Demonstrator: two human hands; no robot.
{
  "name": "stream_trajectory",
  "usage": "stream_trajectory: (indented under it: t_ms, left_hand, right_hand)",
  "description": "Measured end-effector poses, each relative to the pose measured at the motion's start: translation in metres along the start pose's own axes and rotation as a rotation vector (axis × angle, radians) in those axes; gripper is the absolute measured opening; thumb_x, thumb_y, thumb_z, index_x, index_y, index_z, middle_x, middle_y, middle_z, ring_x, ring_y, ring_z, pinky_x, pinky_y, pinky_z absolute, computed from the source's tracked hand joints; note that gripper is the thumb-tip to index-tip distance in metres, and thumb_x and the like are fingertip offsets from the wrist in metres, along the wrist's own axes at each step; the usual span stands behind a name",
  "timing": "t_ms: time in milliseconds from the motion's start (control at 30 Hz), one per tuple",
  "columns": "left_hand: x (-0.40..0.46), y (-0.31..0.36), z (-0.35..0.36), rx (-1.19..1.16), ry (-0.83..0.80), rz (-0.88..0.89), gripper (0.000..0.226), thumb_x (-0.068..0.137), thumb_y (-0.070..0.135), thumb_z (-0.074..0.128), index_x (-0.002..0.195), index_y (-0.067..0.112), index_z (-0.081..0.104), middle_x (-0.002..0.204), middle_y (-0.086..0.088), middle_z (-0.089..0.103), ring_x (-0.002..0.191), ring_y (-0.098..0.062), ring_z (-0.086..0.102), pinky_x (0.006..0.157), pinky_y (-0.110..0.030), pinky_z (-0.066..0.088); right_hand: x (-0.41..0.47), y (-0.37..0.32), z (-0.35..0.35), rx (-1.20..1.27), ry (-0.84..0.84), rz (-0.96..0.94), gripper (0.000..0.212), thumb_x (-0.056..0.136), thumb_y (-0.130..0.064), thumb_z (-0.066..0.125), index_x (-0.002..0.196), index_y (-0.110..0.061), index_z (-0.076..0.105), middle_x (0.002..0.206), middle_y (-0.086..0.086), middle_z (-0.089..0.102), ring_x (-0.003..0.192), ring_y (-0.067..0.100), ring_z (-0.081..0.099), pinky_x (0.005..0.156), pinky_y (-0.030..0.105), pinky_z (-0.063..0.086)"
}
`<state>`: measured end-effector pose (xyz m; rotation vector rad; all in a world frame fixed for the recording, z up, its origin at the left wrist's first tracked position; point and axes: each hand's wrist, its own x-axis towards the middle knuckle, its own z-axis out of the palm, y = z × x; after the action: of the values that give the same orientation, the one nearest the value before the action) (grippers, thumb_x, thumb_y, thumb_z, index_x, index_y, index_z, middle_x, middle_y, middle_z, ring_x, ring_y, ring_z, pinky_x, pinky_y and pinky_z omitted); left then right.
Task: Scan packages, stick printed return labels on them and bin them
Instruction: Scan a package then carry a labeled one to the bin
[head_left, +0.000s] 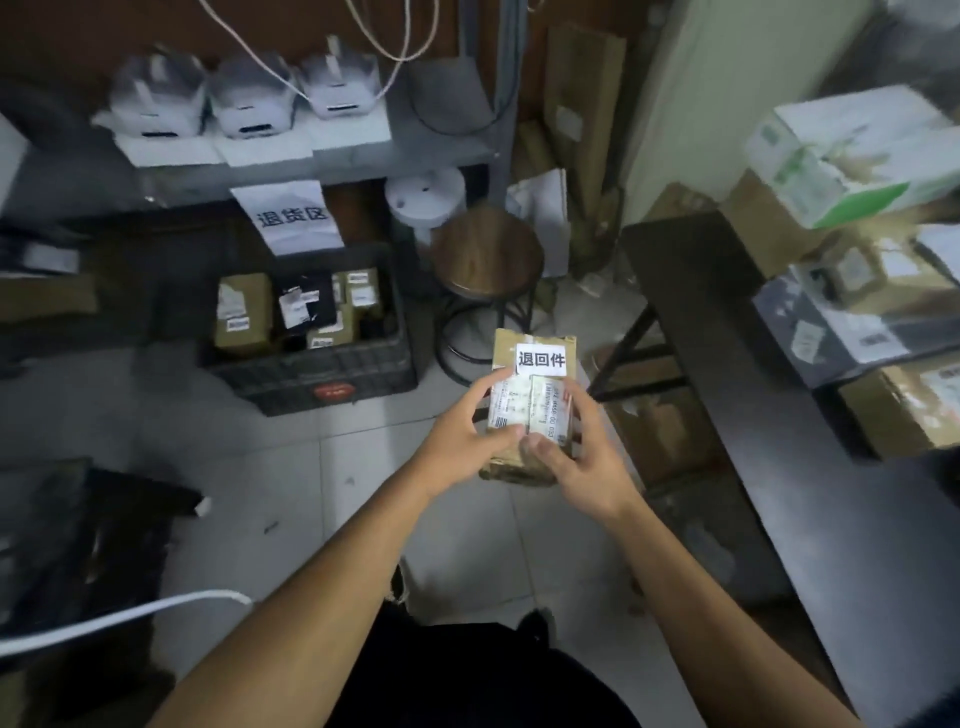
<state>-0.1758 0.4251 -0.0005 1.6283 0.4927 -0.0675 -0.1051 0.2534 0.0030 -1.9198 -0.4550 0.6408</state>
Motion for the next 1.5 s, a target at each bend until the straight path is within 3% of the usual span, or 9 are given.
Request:
stream_trajectory:
  t_ms: [133, 233, 467, 567, 767, 967, 1100, 1333, 1500]
  left_hand:
    - [-0.008, -0.016, -0.082, -0.051, 0.067, -0.001, 0.068, 0.088, 0.017, 0.073, 0.143, 0.042, 0.041, 0.137, 0.010, 0.053, 0.117, 0.006, 0.051, 0.086, -0.018, 0.053]
    - [-0.010, -0.034, -0.139, -0.072, 0.107, -0.010, 0.069, 0.088, 0.017, 0.074, 0.144, 0.040, 0.042, 0.141, 0.006, 0.052, 0.126, -0.005, 0.050, 0.089, -0.019, 0.053]
    - [0.002, -0.059, -0.233, -0.096, 0.151, -0.070, 0.071, 0.087, 0.024, 0.076, 0.145, 0.043, 0.040, 0.144, 0.008, 0.050, 0.133, -0.011, 0.046, 0.101, -0.029, 0.050]
    - [0.024, -0.065, -0.257, -0.096, 0.152, -0.090, 0.071, 0.087, 0.024, 0.075, 0.145, 0.043, 0.039, 0.144, 0.009, 0.050, 0.134, -0.009, 0.044, 0.099, -0.025, 0.049]
    - [0.103, -0.080, -0.303, -0.099, 0.129, -0.171, 0.073, 0.087, 0.026, 0.076, 0.146, 0.042, 0.036, 0.147, 0.005, 0.049, 0.138, -0.015, 0.043, 0.109, -0.045, 0.045]
    - [0.210, -0.114, -0.342, -0.099, 0.152, -0.298, 0.072, 0.090, 0.018, 0.072, 0.148, 0.037, 0.032, 0.147, 0.002, 0.050, 0.138, -0.015, 0.043, 0.110, -0.037, 0.044]
    - [0.283, -0.161, -0.359, -0.133, 0.167, -0.368, 0.075, 0.089, 0.018, 0.073, 0.149, 0.036, 0.032, 0.139, 0.002, 0.057, 0.128, -0.014, 0.054, 0.101, -0.033, 0.051]
    - [0.391, -0.245, -0.388, -0.145, 0.228, -0.394, 0.077, 0.085, 0.015, 0.075, 0.148, 0.034, 0.034, 0.129, 0.005, 0.061, 0.108, -0.006, 0.064, 0.082, -0.018, 0.055]
    - [0.449, -0.320, -0.407, -0.062, 0.219, -0.403, 0.079, 0.084, 0.018, 0.077, 0.147, 0.036, 0.033, 0.144, 0.006, 0.051, 0.121, -0.002, 0.056, 0.103, -0.028, 0.048]
  right_hand:
    - [0.035, -0.031, 0.070, -0.008, -0.098, 0.004, 0.068, 0.086, -0.044, 0.070, 0.139, -0.059, 0.029, 0.137, -0.024, 0.051, 0.127, 0.000, 0.048, 0.103, 0.044, 0.048]
    - [0.060, -0.052, 0.123, -0.003, -0.158, 0.001, 0.066, 0.090, -0.035, 0.070, 0.131, -0.066, 0.028, 0.126, -0.031, 0.054, 0.114, -0.016, 0.049, 0.093, 0.023, 0.049]
    - [0.111, -0.087, 0.202, -0.042, -0.228, -0.007, 0.066, 0.090, -0.032, 0.070, 0.124, -0.068, 0.026, 0.120, -0.037, 0.054, 0.111, -0.016, 0.052, 0.088, 0.007, 0.045]
    - [0.143, -0.093, 0.217, -0.075, -0.247, 0.016, 0.068, 0.089, -0.037, 0.070, 0.128, -0.069, 0.025, 0.127, -0.025, 0.057, 0.117, -0.001, 0.056, 0.097, 0.027, 0.050]
    - [0.238, -0.085, 0.240, -0.098, -0.319, 0.079, 0.075, 0.084, -0.048, 0.069, 0.143, -0.055, 0.023, 0.129, -0.017, 0.059, 0.117, 0.007, 0.059, 0.101, 0.044, 0.050]
    - [0.361, -0.049, 0.270, -0.049, -0.393, 0.183, 0.073, 0.087, -0.030, 0.072, 0.131, -0.067, 0.025, 0.129, -0.013, 0.059, 0.118, 0.012, 0.059, 0.099, 0.046, 0.052]
    - [0.439, -0.005, 0.297, -0.040, -0.404, 0.254, 0.079, 0.079, -0.030, 0.075, 0.143, -0.040, 0.030, 0.124, -0.004, 0.063, 0.112, 0.018, 0.065, 0.091, 0.050, 0.055]
    - [0.556, 0.081, 0.358, -0.111, -0.458, 0.288, 0.080, 0.082, -0.039, 0.074, 0.145, -0.043, 0.024, 0.123, -0.004, 0.063, 0.106, 0.013, 0.066, 0.088, 0.042, 0.058]
    - [0.608, 0.147, 0.402, -0.142, -0.407, 0.271, 0.079, 0.089, -0.032, 0.070, 0.147, -0.045, 0.018, 0.131, -0.003, 0.058, 0.108, 0.012, 0.065, 0.089, 0.041, 0.057]
